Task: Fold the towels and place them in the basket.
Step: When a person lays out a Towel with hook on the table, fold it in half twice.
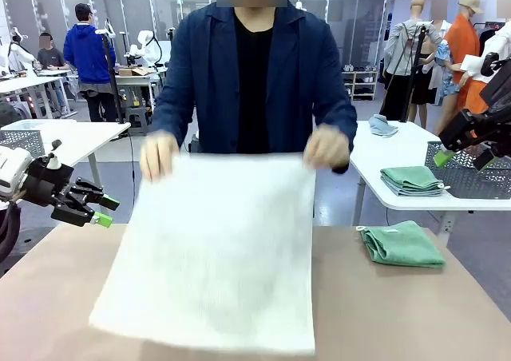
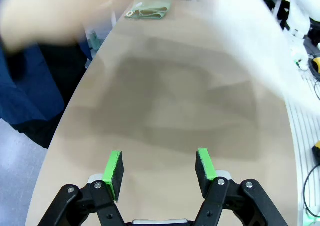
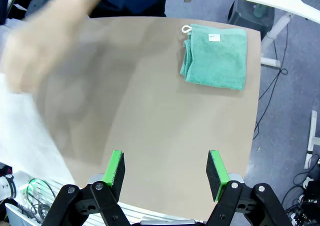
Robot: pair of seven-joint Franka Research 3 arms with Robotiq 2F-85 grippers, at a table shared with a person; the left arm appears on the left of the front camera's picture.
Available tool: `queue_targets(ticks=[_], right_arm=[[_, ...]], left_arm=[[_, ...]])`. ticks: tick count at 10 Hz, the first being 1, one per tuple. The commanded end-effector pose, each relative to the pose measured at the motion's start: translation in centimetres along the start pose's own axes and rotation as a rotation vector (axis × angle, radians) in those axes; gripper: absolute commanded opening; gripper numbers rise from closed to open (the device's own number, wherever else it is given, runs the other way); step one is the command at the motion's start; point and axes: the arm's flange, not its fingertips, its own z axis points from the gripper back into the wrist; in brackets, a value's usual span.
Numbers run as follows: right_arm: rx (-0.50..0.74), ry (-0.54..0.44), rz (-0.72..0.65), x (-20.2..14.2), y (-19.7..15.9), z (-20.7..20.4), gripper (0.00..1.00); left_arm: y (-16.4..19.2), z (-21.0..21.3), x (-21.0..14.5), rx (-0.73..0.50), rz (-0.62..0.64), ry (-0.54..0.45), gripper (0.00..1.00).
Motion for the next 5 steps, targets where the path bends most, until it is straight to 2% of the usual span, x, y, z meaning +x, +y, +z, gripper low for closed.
queue_targets(ticks=[1, 5], right_arm=[[-0.005, -0.002, -0.009, -0.09, 0.03, -0.19, 0.82], [-0.005, -0.002, -0.009, -0.09, 0.03, -0.19, 0.82]], left_arm=[[0.0, 0.1, 0.11, 0.001, -0.002, -0.005, 0.74], [0.0, 0.1, 0.11, 0.001, -0.002, -0.005, 0.74]])
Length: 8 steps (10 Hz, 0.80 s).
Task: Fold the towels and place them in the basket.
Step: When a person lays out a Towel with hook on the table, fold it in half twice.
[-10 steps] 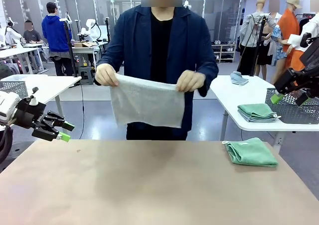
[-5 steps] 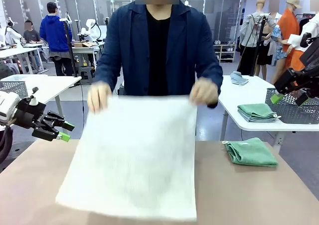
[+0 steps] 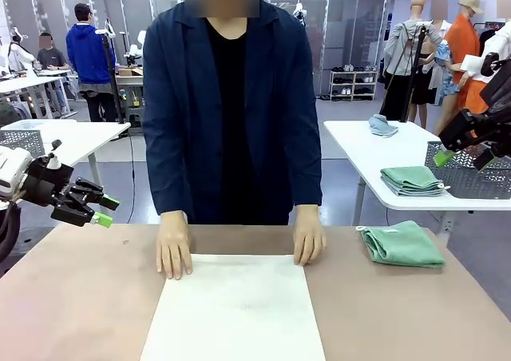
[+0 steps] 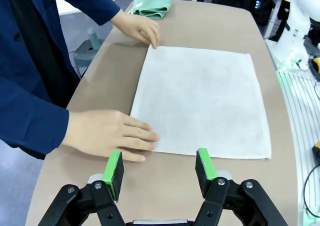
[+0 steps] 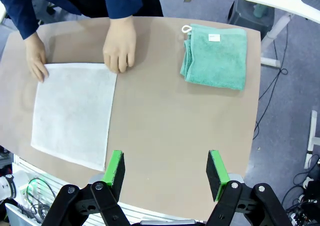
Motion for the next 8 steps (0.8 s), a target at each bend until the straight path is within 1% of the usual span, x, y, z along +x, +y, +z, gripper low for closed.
queue_targets(ticks=[1, 8], right_arm=[[-0.005, -0.002, -0.009, -0.09, 0.03, -0.19, 0.82], [-0.005, -0.002, -0.009, -0.09, 0.03, -0.19, 0.82]], left_arm=[[0.0, 0.1, 0.11, 0.001, -0.002, -0.005, 0.74], [0.0, 0.1, 0.11, 0.001, -0.002, -0.005, 0.74]])
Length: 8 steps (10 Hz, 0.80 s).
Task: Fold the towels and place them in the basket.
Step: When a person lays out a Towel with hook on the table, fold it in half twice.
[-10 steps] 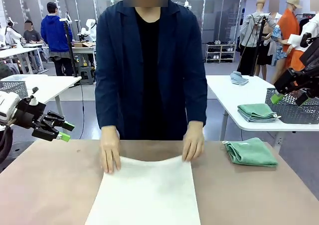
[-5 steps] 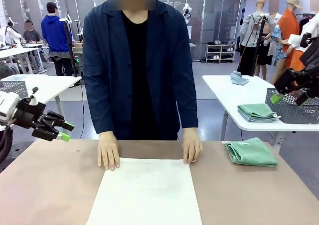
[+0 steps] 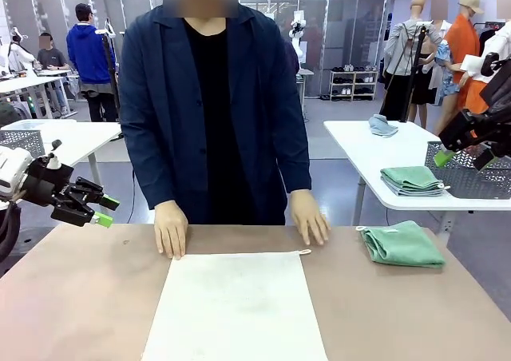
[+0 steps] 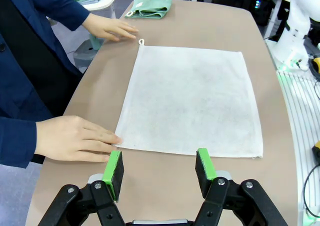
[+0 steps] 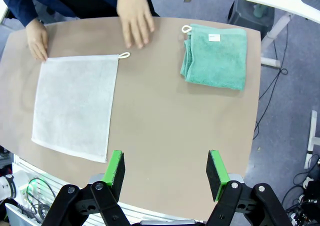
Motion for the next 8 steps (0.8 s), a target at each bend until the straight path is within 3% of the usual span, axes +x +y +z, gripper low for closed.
queue_targets(ticks=[1, 8], right_arm=[[-0.005, -0.002, -0.009, -0.09, 0.03, -0.19, 0.82], [-0.005, -0.002, -0.009, -0.09, 0.03, -0.19, 0.82]], left_arm=[[0.0, 0.1, 0.11, 0.001, -0.002, -0.005, 0.74], [0.0, 0.1, 0.11, 0.001, -0.002, -0.005, 0.74]])
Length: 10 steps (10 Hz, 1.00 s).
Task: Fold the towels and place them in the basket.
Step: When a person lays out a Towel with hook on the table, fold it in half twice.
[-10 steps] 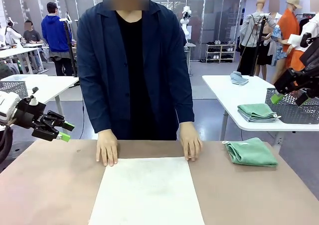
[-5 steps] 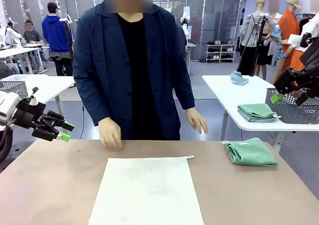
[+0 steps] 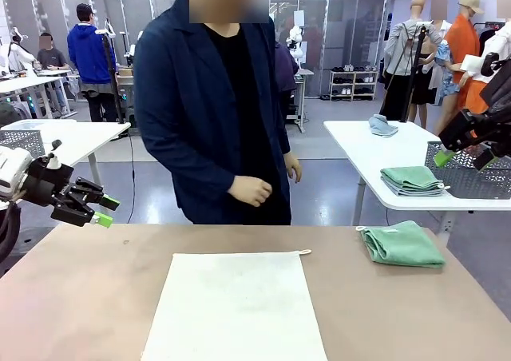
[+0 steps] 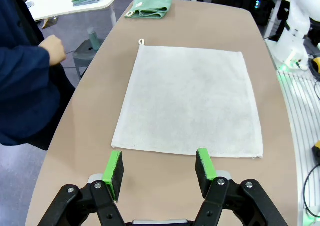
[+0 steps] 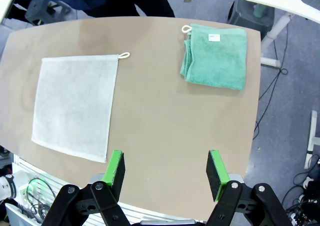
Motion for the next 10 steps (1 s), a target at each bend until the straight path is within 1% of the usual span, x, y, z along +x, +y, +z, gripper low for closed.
queue_targets(ticks=[1, 2, 3, 5, 6, 8, 9, 10], right_arm=[[0.0, 0.0, 0.0, 0.0, 0.0, 0.0, 0.82], [-0.006, -0.024, 0.107, 0.8, 0.9, 0.4, 0.82], [0.006, -0.039, 0.201, 1.9, 2.2, 1.0, 0.82], [0.073, -0.077, 0.443, 3.9, 6.8, 2.9, 0.82], [0.117, -0.098, 0.594, 4.2, 9.7, 3.6, 0.82], [0.171, -0.148, 0.945, 3.5, 16.1, 3.8, 0.82], [0.196, -0.155, 1.1, 2.7, 18.8, 3.0, 0.82], [0.214, -0.132, 1.21, 1.8, 21.2, 1.9, 0.82]], left_arm=[[0.0, 0.0, 0.0, 0.0, 0.0, 0.0, 0.74], [0.0, 0.8, 1.7, 0.011, -0.017, 0.039, 0.74], [0.0, 1.7, 4.1, 0.018, -0.041, 0.067, 0.74], [-1.2, 2.6, 10.9, -0.018, -0.068, 0.156, 0.74], [-2.2, 2.2, 14.2, -0.063, -0.071, 0.228, 0.74], [-5.1, 0.2, 19.7, -0.138, -0.143, 0.342, 0.74], [-6.4, -1.4, 21.7, -0.175, -0.18, 0.376, 0.74], [-7.8, -3.3, 23.2, -0.208, -0.213, 0.419, 0.74]])
